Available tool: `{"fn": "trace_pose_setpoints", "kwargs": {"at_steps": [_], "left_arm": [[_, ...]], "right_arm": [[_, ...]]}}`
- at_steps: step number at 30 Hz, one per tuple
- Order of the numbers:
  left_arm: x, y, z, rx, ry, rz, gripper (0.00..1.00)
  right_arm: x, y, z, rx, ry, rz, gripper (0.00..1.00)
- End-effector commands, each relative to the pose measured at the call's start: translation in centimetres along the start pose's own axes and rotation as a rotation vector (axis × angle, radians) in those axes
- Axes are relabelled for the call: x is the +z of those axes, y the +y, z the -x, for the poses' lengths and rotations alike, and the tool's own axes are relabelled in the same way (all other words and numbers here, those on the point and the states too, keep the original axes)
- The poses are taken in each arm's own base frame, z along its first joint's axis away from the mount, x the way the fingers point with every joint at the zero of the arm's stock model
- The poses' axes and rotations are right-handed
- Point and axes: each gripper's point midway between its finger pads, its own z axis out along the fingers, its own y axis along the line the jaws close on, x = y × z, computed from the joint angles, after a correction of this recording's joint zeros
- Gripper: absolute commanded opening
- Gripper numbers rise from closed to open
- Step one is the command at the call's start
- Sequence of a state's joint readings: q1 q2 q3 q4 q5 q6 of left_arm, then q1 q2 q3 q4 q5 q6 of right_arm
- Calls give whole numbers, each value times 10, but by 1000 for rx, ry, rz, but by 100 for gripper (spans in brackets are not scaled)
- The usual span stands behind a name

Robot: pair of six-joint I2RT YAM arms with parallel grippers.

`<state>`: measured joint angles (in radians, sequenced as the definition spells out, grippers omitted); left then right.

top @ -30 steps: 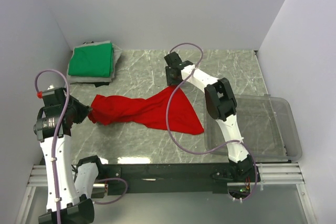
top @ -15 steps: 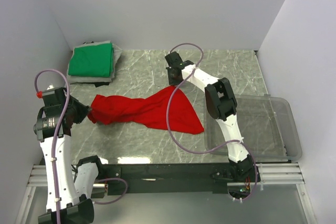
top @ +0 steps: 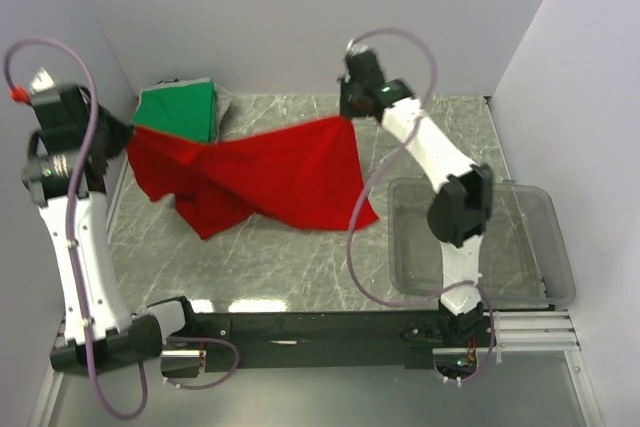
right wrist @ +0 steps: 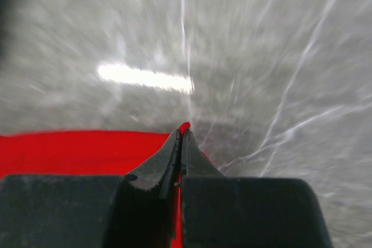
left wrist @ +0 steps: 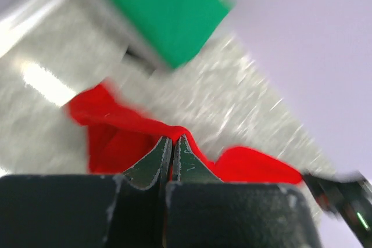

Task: Fold and stack the t-shirts
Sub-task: Flatten the tshirt out

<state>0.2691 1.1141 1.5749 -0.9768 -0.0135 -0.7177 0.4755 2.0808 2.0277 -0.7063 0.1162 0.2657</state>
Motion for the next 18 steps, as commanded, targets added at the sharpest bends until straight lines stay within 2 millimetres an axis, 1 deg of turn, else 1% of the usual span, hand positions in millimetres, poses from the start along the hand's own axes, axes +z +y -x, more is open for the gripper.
{"fn": "trace_pose_setpoints", "kwargs": {"at_steps": [1, 2, 3, 6, 7, 8, 9, 10, 11, 12, 13, 14, 15, 16, 18], "left_arm": [[-23, -52, 70, 27, -186, -126, 0], [-27, -61, 80, 26, -207, -147, 0], [-38, -79, 99, 30, -246, -198, 0], [-63, -106, 125, 37, -323, -292, 0], [-81, -118, 138, 42, -376, -340, 0], [-95, -126, 148, 41, -428, -384, 0], [-115, -130, 154, 40, -479, -418, 0], [-127, -132, 158, 39, -514, -443, 0], [-145, -139, 167, 34, -583, -491, 0], [-147, -136, 166, 28, -599, -494, 0], [-178, -135, 167, 25, -658, -538, 0], [-191, -136, 168, 20, -690, -567, 0], [-209, -134, 175, 4, -761, -581, 0], [-225, -127, 175, -12, -804, -585, 0], [-242, -125, 176, -20, -851, -601, 0]], "right_arm": [[-130, -6, 105, 34, -332, 37, 0], [-147, -6, 112, 37, -361, 43, 0], [-176, -8, 123, 44, -418, 56, 0], [-227, -11, 140, 63, -524, 77, 0], [-260, -15, 146, 73, -587, 89, 0], [-269, -15, 147, 73, -614, 100, 0], [-303, -18, 149, 74, -679, 120, 0], [-317, -19, 148, 72, -709, 131, 0], [-321, -20, 146, 68, -736, 136, 0], [-351, -21, 143, 69, -795, 158, 0], [-347, -24, 135, 52, -789, 149, 0], [-358, -25, 135, 55, -825, 153, 0], [-376, -28, 132, 57, -858, 160, 0], [-377, -31, 128, 56, -859, 153, 0], [-382, -37, 123, 66, -861, 133, 0]]}}
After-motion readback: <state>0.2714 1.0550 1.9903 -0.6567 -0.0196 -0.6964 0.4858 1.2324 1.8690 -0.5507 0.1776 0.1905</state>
